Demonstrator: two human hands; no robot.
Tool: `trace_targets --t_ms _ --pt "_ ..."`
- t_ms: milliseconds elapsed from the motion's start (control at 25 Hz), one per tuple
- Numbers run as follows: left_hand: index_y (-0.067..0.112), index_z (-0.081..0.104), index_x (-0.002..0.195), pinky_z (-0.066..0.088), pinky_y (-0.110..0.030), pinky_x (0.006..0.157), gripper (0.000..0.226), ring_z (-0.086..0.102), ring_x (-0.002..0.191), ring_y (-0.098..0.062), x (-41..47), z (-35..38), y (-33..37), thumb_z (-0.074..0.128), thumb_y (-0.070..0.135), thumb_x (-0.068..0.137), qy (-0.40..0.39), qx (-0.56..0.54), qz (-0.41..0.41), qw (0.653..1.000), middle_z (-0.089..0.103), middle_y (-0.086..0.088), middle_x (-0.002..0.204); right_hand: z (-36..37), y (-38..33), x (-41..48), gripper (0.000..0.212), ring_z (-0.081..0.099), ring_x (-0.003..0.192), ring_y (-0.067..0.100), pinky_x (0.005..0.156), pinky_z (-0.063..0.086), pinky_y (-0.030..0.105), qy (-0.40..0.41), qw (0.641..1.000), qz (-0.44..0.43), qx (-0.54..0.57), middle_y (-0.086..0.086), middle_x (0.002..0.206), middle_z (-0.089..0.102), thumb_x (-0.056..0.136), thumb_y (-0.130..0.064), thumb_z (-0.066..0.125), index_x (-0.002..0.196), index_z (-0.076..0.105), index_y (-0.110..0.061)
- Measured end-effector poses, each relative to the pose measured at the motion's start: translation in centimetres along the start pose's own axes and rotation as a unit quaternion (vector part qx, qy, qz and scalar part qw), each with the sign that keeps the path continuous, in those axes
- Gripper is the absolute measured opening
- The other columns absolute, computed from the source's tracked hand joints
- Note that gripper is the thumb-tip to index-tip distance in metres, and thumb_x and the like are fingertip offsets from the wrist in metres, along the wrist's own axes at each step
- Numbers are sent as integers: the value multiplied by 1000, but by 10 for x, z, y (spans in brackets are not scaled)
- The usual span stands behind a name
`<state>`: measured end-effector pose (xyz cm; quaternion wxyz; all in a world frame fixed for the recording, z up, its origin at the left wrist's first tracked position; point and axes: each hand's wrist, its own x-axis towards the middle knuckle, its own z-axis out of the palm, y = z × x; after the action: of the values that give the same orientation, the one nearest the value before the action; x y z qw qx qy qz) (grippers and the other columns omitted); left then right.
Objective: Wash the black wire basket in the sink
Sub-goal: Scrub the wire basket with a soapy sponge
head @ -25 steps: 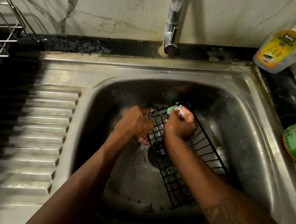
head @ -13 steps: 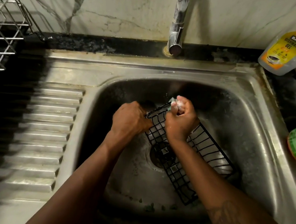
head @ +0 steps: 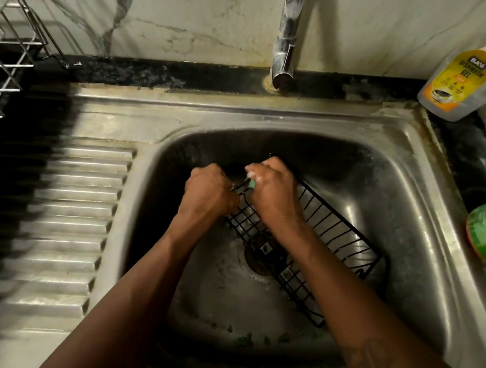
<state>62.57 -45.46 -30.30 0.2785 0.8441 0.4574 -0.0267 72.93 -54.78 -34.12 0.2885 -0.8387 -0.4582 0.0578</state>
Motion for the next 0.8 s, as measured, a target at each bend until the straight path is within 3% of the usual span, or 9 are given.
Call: trace_targets --t_ms 120,280,400,520,640,720,800 --pt "13 59 57 58 -29 61 16 69 65 -23 -2 3 3 66 19 70 -21 -2 -2 1000 67 -6 67 -7 11 -1 33 55 92 11 80 53 25 53 995 87 25 6 115 57 91 1 63 122 70 -9" --pt "11 72 86 46 -30 65 32 70 83 -34 -12 -5 2 69 42 78 11 36 -6 999 57 -7 74 3 -16 -11 14 60 85 22 69 40 17 -45 994 -35 95 12 96 63 81 -1 72 93 78 -6" --pt "13 74 96 47 -29 67 38 71 92 -35 -17 -11 0 70 46 78 22 33 -40 998 69 -11 89 -1 -16 -7 18 58 82 13 66 39 6 -87 985 -38 144 8 93 65 82 -2 72 96 80 -10" --pt "14 74 101 52 -28 71 29 72 91 -31 -15 -14 8 71 32 78 -3 -24 -8 1000 71 -9 87 1 -13 -7 22 59 85 20 71 44 22 20 994 -22 107 14 98 64 85 3 68 104 77 -4" --pt "21 61 139 62 -37 84 60 72 94 -29 -17 -15 13 67 15 80 -74 -36 -17 996 71 -13 111 5 -11 -5 29 56 89 16 75 46 26 65 998 15 17 11 107 60 87 7 63 113 72 -3" --pt "25 66 133 65 -41 78 54 74 83 -29 -16 -13 12 64 15 80 -89 -38 -23 995 73 -12 101 10 -14 -2 13 58 84 12 76 49 34 42 997 43 43 5 100 61 88 -10 68 96 73 -19" --pt "21 71 120 65 -41 74 39 75 76 -30 -15 -11 11 63 17 83 -95 -33 -25 995 75 -11 90 15 -13 -2 2 62 90 20 81 52 45 9 999 24 31 5 100 60 85 -29 65 85 67 -31"
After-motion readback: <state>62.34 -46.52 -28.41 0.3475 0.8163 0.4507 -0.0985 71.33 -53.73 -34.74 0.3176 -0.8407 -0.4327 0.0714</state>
